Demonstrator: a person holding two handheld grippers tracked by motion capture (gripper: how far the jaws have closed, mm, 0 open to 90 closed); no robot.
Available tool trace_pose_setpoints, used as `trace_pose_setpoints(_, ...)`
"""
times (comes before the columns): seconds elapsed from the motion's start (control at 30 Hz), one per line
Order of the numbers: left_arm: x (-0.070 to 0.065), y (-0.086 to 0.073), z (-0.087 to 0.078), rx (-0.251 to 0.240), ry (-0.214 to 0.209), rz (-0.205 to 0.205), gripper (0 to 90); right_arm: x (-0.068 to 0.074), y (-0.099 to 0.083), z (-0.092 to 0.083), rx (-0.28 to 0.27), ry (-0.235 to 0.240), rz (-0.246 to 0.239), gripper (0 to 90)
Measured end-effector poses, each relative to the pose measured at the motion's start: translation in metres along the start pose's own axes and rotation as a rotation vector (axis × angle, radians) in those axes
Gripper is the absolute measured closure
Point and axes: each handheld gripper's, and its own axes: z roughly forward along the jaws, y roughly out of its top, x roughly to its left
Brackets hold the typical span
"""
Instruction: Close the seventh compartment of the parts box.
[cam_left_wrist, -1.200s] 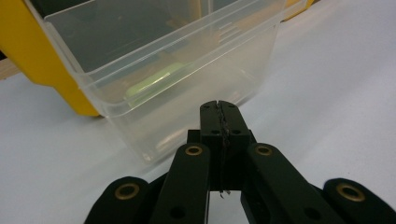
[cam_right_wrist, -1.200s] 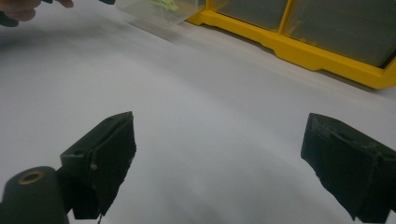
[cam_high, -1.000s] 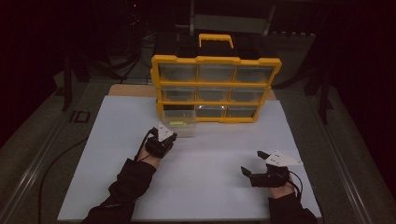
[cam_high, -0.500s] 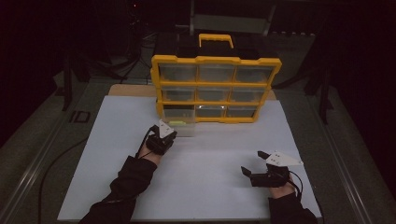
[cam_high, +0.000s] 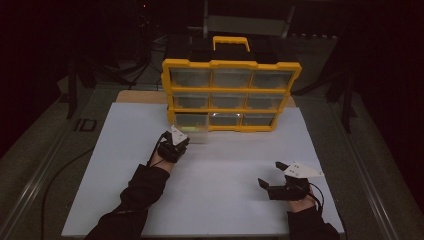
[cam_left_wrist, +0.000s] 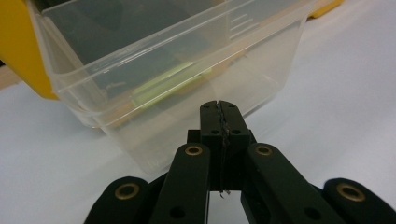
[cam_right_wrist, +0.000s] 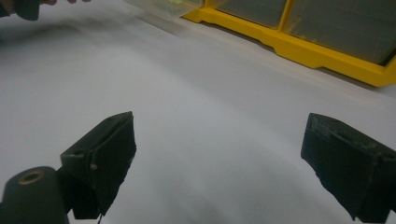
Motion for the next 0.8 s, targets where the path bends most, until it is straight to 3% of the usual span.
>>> trace_pose_setpoints(0.8, 0.012, 0.01, 0.016, -0.007, 0.009, -0.018, 89.6, 0.0, 0.001, 0.001, 0.002, 0.001, -0.006, 10.1)
